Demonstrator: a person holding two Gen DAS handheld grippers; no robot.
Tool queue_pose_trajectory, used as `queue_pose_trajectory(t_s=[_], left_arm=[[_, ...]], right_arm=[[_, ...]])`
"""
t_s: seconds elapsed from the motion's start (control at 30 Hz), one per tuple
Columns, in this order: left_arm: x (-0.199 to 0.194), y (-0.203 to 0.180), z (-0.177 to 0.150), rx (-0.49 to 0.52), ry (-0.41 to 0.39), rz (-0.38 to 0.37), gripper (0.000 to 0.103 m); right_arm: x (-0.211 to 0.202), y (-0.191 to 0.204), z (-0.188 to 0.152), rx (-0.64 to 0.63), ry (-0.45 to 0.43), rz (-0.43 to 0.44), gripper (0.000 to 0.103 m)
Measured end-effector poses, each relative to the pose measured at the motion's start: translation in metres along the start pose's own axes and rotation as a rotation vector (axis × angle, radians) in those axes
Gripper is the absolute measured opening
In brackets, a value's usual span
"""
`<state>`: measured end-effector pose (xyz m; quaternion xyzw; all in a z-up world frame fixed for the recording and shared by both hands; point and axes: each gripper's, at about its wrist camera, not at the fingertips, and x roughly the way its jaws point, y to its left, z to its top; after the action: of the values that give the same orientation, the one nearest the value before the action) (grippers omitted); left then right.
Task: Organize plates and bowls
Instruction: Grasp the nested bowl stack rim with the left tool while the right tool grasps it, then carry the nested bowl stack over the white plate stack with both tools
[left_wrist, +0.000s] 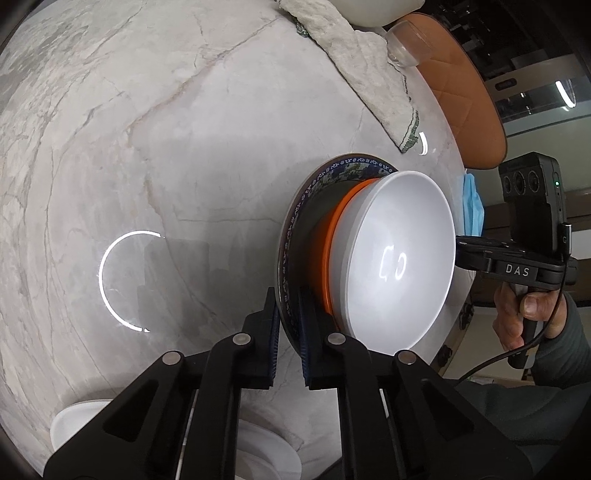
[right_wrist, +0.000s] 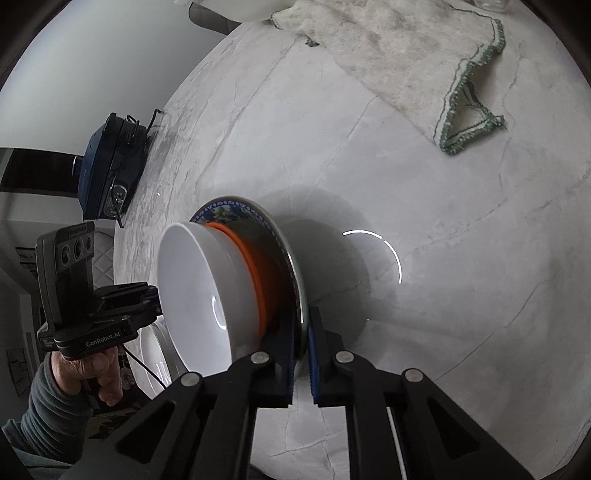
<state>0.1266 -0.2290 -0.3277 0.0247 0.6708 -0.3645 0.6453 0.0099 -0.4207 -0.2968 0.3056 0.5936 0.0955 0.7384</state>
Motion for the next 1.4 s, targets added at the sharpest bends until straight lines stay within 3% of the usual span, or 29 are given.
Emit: queue_pose_trajectory(t_s=[0.3, 0.67, 0.9, 1.1, 1.23, 1.4], left_arm=[[-0.006, -0.002, -0.007, -0.089, -0.026, 0.032, 0.006], [-0.055, 0.003, -0.048, -0.285, -0.133, 0.066, 0.005], [-0.105, 0.008, -0.103, -0.435, -0.230, 0.090, 0.006], [-0.154, 0.029, -0.161, -0.519, -0.307, 0.124, 0.006], [-0.180, 0.050, -0.205, -0.560, -0.333, 0.138, 0.006], [-0.186, 0.080, -0.248, -0.600, -0.330, 0.138, 0.006]], right_arm=[[-0.002, 0.006, 0.003, 0.004, 0.002, -0.011, 0.010], [-0.008, 0.037, 0.016, -0.087, 0.077, 0.009, 0.010], [-0.001, 0.088, 0.020, -0.229, 0.159, 0.041, 0.010], [0.012, 0.143, 0.003, -0.344, 0.205, 0.074, 0.010], [0.031, 0.178, -0.015, -0.398, 0.233, 0.087, 0.010], [0.060, 0.206, -0.040, -0.417, 0.270, 0.082, 0.010]])
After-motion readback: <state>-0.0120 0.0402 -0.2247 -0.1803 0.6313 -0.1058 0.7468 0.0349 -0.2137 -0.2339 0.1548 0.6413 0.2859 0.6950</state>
